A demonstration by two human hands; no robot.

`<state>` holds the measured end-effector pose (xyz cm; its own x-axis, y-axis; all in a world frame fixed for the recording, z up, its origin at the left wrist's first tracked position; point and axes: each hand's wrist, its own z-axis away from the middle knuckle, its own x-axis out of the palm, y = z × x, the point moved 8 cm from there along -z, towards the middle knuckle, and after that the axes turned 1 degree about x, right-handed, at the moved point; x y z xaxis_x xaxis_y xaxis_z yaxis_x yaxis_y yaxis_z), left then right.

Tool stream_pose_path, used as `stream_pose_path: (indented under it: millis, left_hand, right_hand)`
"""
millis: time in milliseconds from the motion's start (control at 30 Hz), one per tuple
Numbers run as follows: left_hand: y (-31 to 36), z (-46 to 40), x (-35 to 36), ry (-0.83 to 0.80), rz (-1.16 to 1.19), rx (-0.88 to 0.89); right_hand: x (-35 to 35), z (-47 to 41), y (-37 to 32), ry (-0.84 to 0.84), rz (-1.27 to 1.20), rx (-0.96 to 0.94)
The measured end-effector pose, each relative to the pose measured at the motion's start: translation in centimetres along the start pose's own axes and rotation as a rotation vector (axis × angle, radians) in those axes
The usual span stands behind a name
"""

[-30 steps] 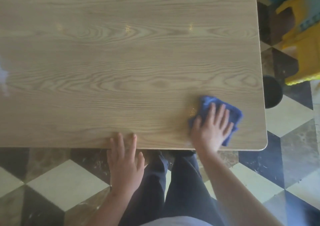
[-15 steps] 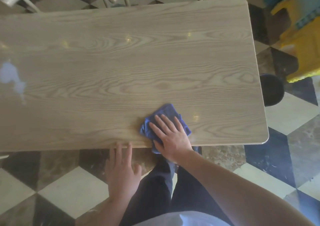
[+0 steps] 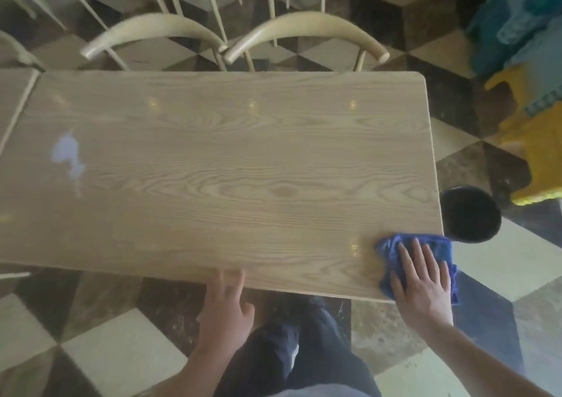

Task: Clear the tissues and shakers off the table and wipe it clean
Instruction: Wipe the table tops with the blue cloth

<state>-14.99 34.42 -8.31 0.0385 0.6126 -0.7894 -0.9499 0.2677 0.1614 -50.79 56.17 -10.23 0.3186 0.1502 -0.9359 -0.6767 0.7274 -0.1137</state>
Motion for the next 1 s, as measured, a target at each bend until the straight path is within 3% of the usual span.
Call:
stream_pose_path:
  millis: [100,367,600,733,1000]
  left_hand:
    - [0.3,0.7,0.5,-0.010,-0.023,0.004]
    - [-1.1,1.3,-0.9,-0.034,-0.154,-0.052]
    - [-9.4,-1.8,-5.1,-0.040,-0.097,-0.172]
    - [-13.9,-3.7,-7.7,-0.058,-0.118,-0.143]
    - [-28.9,-10.1,-13.2,0.021,-0.011,-0.187]
  right_hand:
    - [0.3,-0.7,-1.6,0.000,0.023,-0.061]
    - [2.6,-0.9,-17.7,-0.096,0.088,-0.637]
    - [5.1,-0.1,-29.1,-0.172,0.189,-0.910]
    - [6.1,0.8,-36.1,-0.206,0.223,-0.983]
    - [8.3,2.2,-50.3,-0.162,0.219,-0.927]
